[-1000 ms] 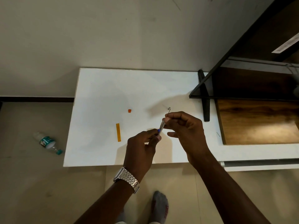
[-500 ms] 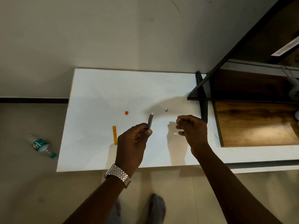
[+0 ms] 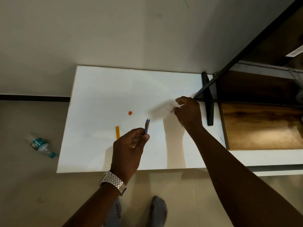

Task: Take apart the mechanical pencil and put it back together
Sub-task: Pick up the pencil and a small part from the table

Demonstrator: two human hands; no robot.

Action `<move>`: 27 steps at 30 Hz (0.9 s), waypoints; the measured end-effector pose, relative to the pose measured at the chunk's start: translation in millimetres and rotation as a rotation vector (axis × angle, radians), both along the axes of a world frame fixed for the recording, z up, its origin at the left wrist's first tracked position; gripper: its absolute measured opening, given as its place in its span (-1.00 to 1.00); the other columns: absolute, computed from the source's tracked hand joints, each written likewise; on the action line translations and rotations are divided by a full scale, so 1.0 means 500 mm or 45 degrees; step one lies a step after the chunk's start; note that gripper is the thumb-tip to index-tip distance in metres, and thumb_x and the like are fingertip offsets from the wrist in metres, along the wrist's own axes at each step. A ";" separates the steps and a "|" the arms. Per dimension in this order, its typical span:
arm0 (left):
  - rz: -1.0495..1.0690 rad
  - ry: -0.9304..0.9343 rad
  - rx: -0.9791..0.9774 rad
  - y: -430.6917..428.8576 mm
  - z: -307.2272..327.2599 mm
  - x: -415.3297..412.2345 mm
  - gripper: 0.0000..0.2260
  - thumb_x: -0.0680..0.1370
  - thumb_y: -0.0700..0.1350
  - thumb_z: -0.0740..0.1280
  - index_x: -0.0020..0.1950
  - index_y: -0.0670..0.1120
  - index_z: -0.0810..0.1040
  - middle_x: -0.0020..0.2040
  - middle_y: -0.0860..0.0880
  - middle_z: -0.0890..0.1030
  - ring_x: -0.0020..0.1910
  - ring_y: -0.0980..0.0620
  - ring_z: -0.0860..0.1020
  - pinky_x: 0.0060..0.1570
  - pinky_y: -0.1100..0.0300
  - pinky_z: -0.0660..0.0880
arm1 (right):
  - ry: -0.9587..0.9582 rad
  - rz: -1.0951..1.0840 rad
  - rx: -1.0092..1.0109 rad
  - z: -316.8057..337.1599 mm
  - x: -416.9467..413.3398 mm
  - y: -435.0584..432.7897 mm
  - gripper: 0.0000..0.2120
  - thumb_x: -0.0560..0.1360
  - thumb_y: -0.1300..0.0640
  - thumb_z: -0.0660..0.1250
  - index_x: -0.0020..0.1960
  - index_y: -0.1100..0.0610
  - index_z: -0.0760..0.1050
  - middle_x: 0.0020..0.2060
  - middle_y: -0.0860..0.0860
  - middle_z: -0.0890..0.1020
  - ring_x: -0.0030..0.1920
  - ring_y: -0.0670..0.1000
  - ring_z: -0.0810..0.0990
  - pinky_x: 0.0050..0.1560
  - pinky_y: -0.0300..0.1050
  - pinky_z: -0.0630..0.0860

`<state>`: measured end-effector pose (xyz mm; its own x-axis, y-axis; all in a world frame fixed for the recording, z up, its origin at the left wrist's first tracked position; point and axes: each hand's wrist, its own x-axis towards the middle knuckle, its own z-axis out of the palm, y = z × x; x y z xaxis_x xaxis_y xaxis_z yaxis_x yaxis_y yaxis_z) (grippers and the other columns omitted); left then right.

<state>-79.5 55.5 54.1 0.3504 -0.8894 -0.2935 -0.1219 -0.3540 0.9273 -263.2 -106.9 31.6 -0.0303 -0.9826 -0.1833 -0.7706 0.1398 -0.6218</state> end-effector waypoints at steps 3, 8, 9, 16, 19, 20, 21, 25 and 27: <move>-0.005 -0.040 -0.004 0.002 -0.005 0.006 -0.87 0.53 -0.09 0.46 0.06 -0.03 0.69 -0.15 0.07 0.74 -0.11 0.20 0.70 -0.10 0.49 0.52 | -0.028 -0.145 0.035 -0.002 -0.035 0.003 -0.68 0.46 0.33 0.38 0.17 0.12 0.68 0.06 0.04 0.72 -0.13 -0.10 0.64 -0.07 -0.33 0.53; 0.006 -0.079 -0.017 0.000 -0.009 0.008 -0.89 0.53 -0.08 0.45 0.05 -0.02 0.69 -0.17 0.08 0.73 -0.13 0.26 0.68 -0.14 0.54 0.49 | 0.032 -0.205 0.035 -0.002 -0.097 0.051 -0.76 0.51 0.37 0.36 0.02 0.15 0.75 -0.05 0.04 0.77 -0.05 -0.03 0.69 0.08 -0.24 0.57; 0.007 -0.092 -0.022 -0.001 -0.009 0.008 -0.89 0.53 -0.08 0.45 0.04 -0.01 0.69 -0.17 0.10 0.73 -0.13 0.30 0.68 -0.15 0.57 0.47 | 0.036 -0.221 0.032 -0.002 -0.106 0.065 -0.78 0.54 0.34 0.38 0.08 0.17 0.75 0.01 0.06 0.78 0.02 0.02 0.72 0.18 -0.16 0.60; -0.031 -0.061 0.001 -0.007 -0.008 0.000 -0.90 0.52 -0.08 0.47 0.03 0.01 0.69 -0.13 0.16 0.74 -0.13 0.31 0.68 -0.15 0.56 0.48 | 0.138 0.069 0.146 -0.007 -0.087 0.113 -0.90 0.51 0.28 0.43 -0.07 0.25 0.74 -0.09 0.16 0.77 -0.01 0.17 0.72 0.12 0.07 0.63; -0.040 -0.022 0.016 -0.008 -0.007 -0.005 -0.91 0.52 -0.08 0.48 0.01 0.01 0.70 -0.18 0.17 0.74 -0.15 0.30 0.69 -0.22 0.54 0.49 | 0.445 0.192 0.132 -0.008 -0.059 0.100 -0.85 0.53 0.27 0.36 -0.04 0.22 0.72 -0.06 0.14 0.74 0.02 0.19 0.69 -0.01 -0.10 0.56; -0.047 -0.015 0.015 -0.007 -0.006 -0.008 -0.91 0.51 -0.09 0.48 0.00 0.02 0.69 -0.19 0.18 0.73 -0.16 0.30 0.68 -0.23 0.55 0.48 | 0.514 0.196 0.140 -0.008 -0.052 0.095 -0.84 0.53 0.27 0.33 -0.04 0.22 0.70 -0.07 0.15 0.73 0.01 0.19 0.69 -0.06 -0.13 0.52; -0.058 -0.020 0.012 -0.006 -0.005 -0.009 -0.92 0.51 -0.09 0.48 0.00 0.03 0.69 -0.19 0.20 0.73 -0.16 0.31 0.68 -0.22 0.56 0.47 | 0.563 0.196 0.163 -0.008 -0.045 0.089 -0.84 0.51 0.29 0.32 -0.03 0.23 0.68 -0.08 0.16 0.72 -0.01 0.21 0.68 -0.09 -0.11 0.54; -0.085 -0.035 0.011 -0.003 0.003 -0.015 -0.91 0.51 -0.07 0.48 0.00 0.07 0.67 -0.18 0.24 0.71 -0.15 0.34 0.67 -0.19 0.55 0.49 | 0.570 0.148 0.253 0.008 -0.028 0.073 -0.83 0.46 0.30 0.35 0.03 0.24 0.64 -0.04 0.17 0.69 0.01 0.23 0.68 0.00 -0.01 0.63; -0.085 -0.019 0.012 -0.004 0.006 -0.016 -0.91 0.51 -0.08 0.48 -0.03 0.10 0.66 -0.20 0.24 0.72 -0.16 0.32 0.68 -0.19 0.55 0.49 | 0.435 0.100 0.268 0.024 -0.027 0.067 -0.88 0.46 0.25 0.40 -0.05 0.27 0.66 -0.11 0.19 0.71 -0.04 0.21 0.69 -0.04 -0.03 0.62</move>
